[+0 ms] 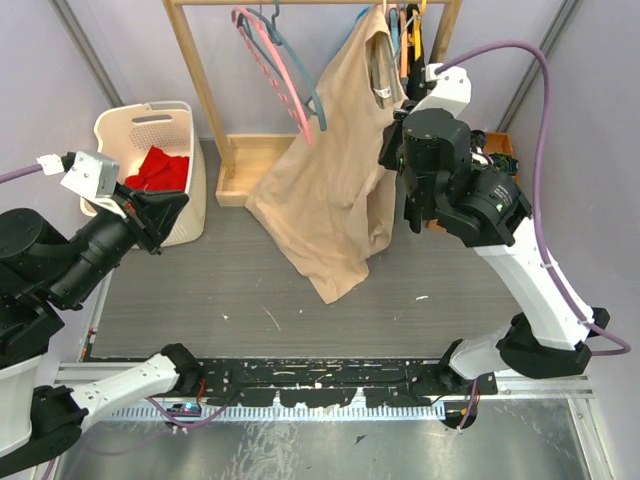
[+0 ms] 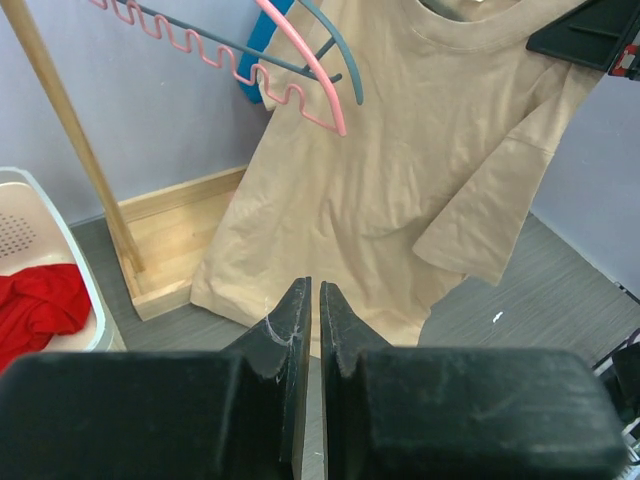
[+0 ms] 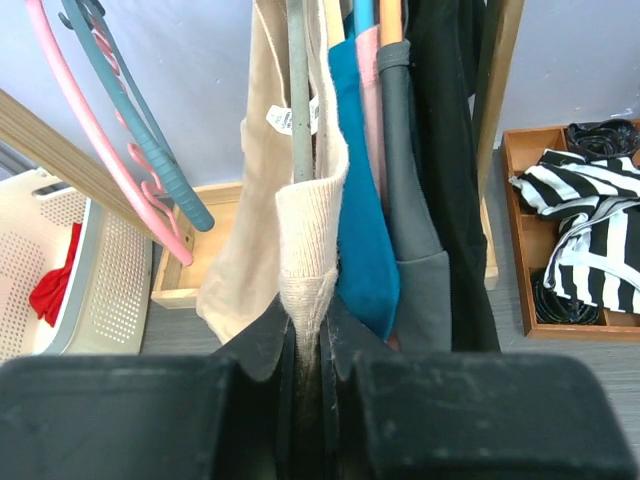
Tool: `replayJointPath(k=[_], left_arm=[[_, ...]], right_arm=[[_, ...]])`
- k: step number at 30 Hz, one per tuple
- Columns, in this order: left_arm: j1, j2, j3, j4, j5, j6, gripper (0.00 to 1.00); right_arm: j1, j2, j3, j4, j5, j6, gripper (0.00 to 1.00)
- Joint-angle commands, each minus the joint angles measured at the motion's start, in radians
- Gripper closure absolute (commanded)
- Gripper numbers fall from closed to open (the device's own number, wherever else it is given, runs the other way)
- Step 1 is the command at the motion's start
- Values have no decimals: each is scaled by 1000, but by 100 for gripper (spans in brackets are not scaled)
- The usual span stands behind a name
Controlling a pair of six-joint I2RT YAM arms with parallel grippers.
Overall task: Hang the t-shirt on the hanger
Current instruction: Place the hanger at the clothesline.
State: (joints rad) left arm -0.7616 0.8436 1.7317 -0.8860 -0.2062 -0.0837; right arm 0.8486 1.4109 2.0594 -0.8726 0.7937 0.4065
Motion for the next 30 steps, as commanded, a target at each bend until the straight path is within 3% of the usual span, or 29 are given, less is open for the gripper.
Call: replayJointPath(k=[1, 7, 14, 25, 30], left_arm=[[3, 8, -7, 33, 26, -7, 86], [3, 4, -1, 18, 15, -2, 86], [2, 3, 25, -2, 4, 8, 86], [4, 8, 48, -21, -10, 25, 86], [4, 9, 63, -34, -19, 33, 86]], right_arm=[[-4, 5, 14, 128, -16, -3, 99], [-2, 46, 28, 204, -202, 8, 99], [7, 113, 82, 261, -290, -6, 99], [7, 219, 207, 270, -233, 9, 99], [7, 254, 247, 300, -210, -59, 99]])
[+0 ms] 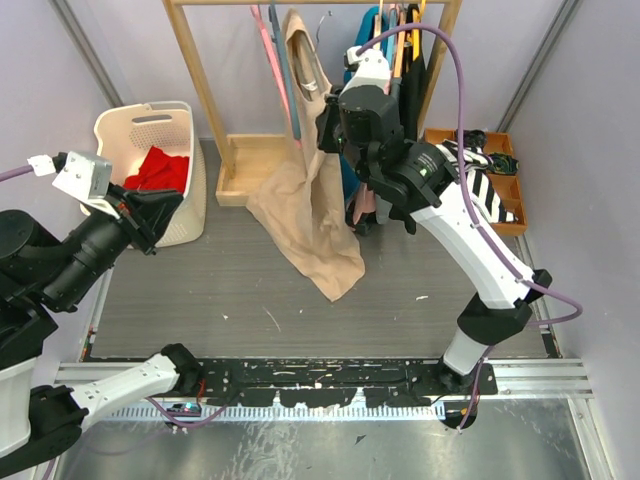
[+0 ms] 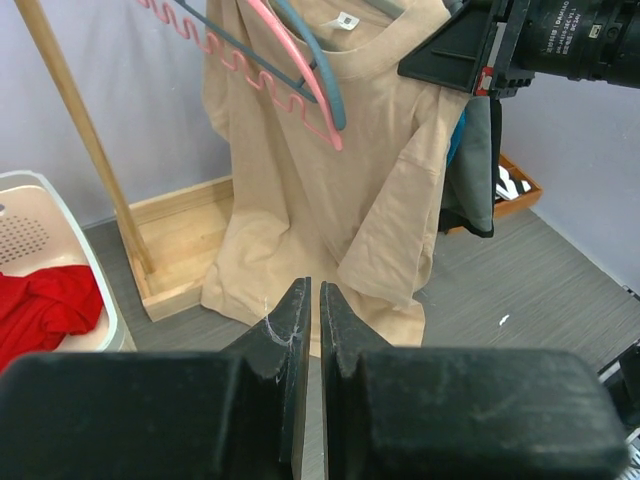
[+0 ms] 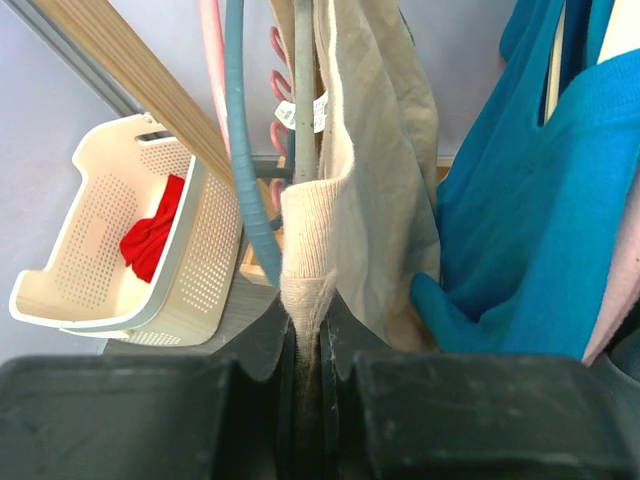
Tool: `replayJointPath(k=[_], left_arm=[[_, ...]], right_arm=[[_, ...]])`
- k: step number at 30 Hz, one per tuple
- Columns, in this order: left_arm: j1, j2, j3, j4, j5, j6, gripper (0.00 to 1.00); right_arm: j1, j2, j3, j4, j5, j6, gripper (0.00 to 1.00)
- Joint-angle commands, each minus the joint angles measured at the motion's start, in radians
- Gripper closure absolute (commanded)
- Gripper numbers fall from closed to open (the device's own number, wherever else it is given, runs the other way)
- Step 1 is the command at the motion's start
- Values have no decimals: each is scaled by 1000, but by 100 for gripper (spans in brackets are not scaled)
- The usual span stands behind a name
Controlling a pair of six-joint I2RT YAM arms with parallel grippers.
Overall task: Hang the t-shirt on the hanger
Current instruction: Place the hanger at the clothesline.
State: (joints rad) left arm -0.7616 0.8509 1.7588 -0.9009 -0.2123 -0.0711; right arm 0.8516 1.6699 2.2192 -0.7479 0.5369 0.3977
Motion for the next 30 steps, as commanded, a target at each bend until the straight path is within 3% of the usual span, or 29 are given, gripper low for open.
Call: replayJointPath(k=[1, 9, 30], left_arm=[[4, 0, 37, -22, -14, 20, 86], [3, -2, 41, -28, -28, 26, 86], [3, 22, 51, -47, -41, 15, 86]], right_arm=[[3, 6, 97, 185, 43, -71, 99], [-15, 70, 201, 203, 5, -176, 99], [-203, 119, 212, 262, -239, -184, 99]])
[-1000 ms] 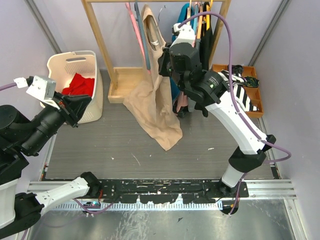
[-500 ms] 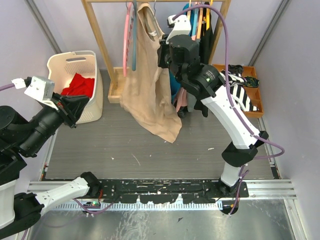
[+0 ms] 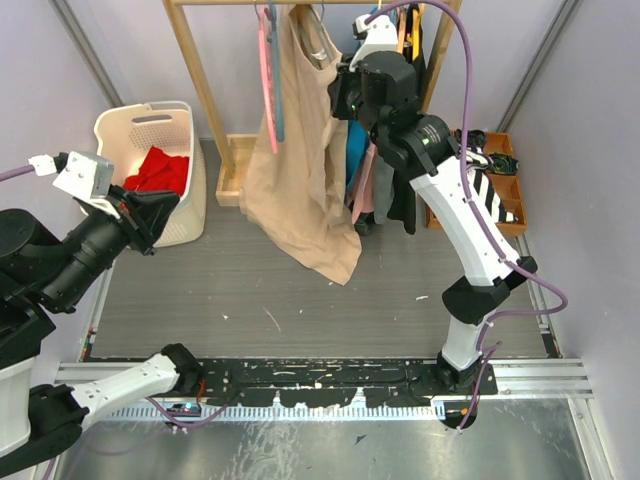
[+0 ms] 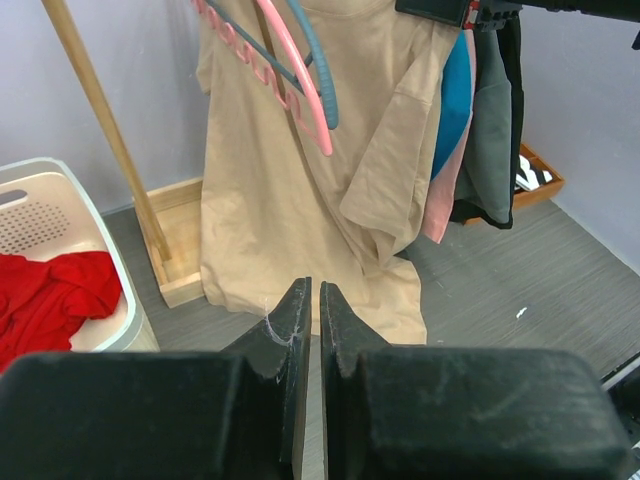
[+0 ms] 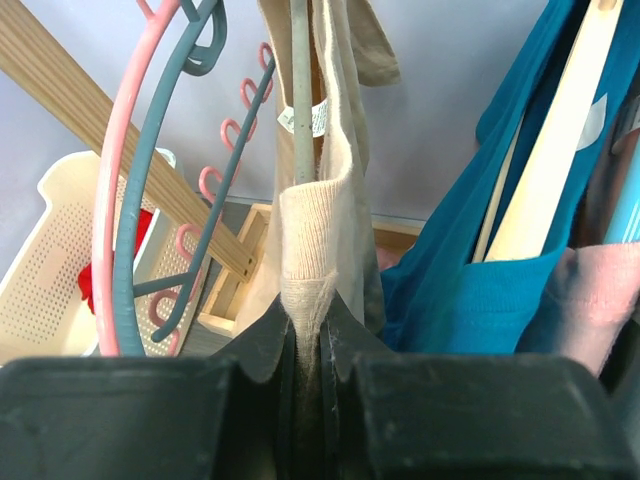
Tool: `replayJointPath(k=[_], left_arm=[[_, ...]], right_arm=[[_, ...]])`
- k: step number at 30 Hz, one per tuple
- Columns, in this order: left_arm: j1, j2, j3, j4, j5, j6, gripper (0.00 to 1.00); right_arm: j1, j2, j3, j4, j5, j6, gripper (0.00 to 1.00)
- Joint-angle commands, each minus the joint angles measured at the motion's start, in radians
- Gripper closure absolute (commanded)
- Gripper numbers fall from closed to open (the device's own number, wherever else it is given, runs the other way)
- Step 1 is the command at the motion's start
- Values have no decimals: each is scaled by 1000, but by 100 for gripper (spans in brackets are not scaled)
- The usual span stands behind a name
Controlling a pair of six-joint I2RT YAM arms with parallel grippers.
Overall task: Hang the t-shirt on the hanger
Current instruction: Place the hanger at the clothesline.
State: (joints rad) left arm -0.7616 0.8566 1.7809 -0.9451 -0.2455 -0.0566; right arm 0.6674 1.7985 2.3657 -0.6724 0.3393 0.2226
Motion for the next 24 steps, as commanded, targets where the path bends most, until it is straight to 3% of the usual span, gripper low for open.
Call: replayJointPath(k=[1, 18, 24], left_arm=[[3, 19, 30, -4, -8, 0, 87], [3, 57, 17, 13, -11, -9, 87], [3, 60, -2, 28, -8, -12, 87]], right_arm=[[-26, -6, 66, 187, -45, -9, 99], [-148, -6, -35, 179, -164, 83, 99], [-166, -9, -40, 116, -134, 129, 99]])
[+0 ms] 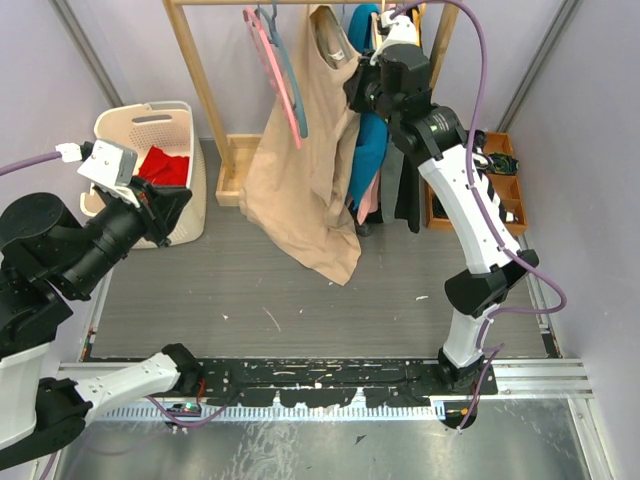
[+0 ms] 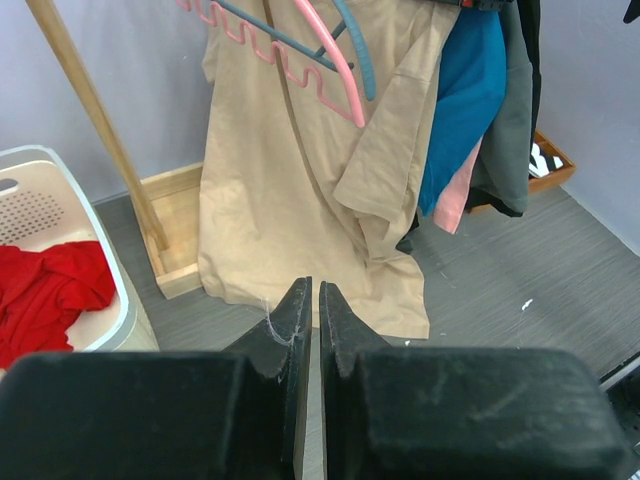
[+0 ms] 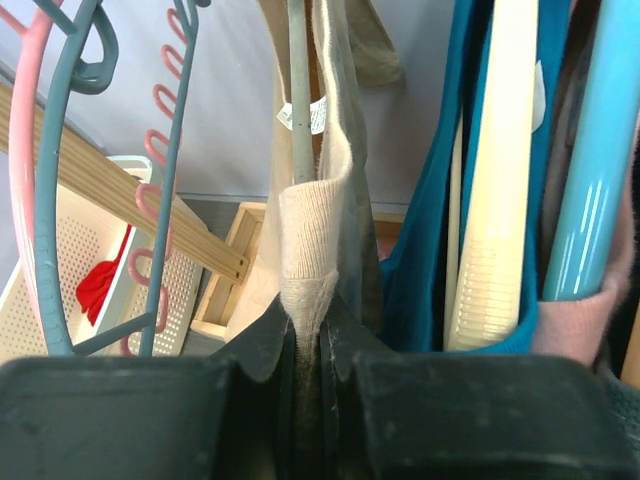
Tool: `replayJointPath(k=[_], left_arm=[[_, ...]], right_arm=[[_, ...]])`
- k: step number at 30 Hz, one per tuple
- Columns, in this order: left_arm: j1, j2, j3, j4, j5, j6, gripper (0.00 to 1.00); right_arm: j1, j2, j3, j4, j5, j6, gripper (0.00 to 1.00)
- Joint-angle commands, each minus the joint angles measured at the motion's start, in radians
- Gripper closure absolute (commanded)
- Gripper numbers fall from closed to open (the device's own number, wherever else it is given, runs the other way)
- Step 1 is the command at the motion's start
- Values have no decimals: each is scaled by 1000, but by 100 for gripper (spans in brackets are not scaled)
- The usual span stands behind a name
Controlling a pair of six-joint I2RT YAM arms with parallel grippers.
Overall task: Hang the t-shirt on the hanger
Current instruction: Place the hanger at the clothesline.
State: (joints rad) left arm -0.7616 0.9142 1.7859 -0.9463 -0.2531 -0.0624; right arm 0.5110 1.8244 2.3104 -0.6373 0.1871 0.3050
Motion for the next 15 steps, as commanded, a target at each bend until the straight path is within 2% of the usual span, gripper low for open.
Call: replayJointPath(k=[1, 7, 15], left_arm=[[3, 2, -11, 33, -1, -7, 87], [4, 10, -33, 49, -2, -11, 87], [3, 13, -52, 65, 2, -17, 87]], right_arm=[[-9, -41, 10, 66, 51, 54, 99], [-9, -64, 15, 19, 147, 68, 99], [-9, -86, -7, 1, 179, 86, 99]])
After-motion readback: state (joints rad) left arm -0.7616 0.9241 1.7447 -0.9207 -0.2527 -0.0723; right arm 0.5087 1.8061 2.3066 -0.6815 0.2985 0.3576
